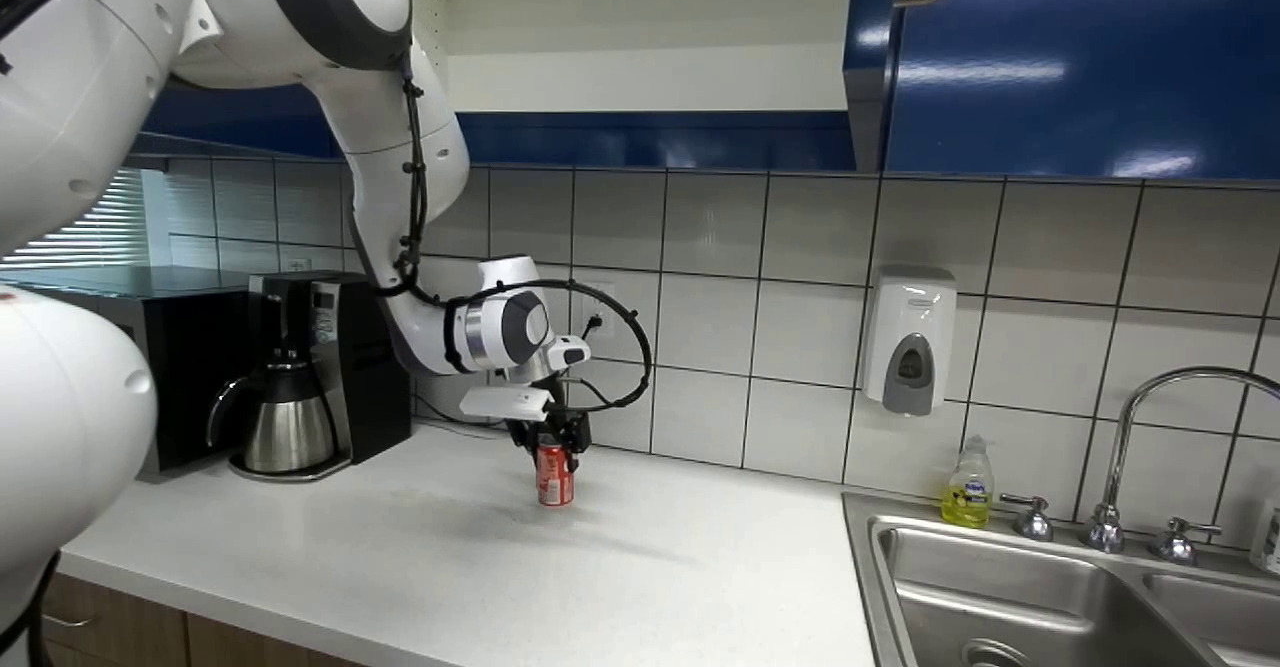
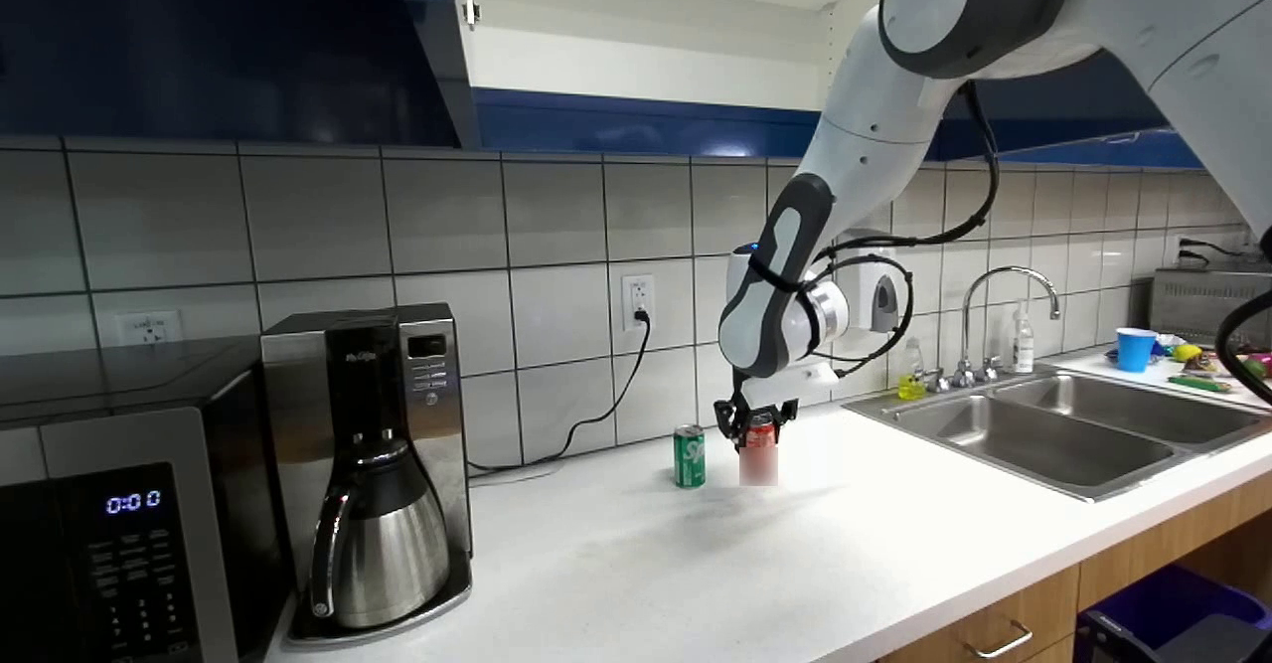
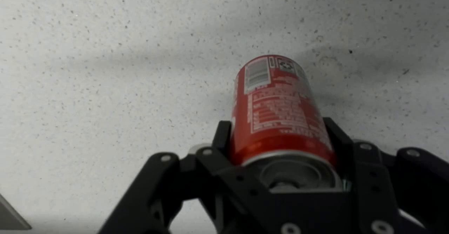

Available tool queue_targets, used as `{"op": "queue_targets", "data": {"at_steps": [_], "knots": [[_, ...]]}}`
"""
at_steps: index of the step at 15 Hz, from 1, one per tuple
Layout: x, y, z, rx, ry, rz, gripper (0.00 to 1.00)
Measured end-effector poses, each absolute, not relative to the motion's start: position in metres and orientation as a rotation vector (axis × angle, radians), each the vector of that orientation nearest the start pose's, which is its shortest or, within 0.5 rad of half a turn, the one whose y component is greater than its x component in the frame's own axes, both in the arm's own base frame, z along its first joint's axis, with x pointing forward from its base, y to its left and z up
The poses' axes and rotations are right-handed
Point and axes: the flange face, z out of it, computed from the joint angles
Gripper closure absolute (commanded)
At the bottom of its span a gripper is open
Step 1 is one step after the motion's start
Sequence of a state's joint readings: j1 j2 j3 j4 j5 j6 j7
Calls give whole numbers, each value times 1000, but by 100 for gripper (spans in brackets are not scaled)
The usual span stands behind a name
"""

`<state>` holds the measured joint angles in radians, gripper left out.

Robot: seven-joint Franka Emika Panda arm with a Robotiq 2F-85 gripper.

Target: Put the red can in the cabinet

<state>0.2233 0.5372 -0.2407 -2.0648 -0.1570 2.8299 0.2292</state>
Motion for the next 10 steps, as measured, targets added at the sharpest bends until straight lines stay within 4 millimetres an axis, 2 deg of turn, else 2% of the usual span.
{"op": "queue_targets", "data": {"at_steps": [5, 10], "knots": [[613, 9, 256, -3274, 80, -419, 61], [599, 11, 316, -3284, 76, -386, 61]]}}
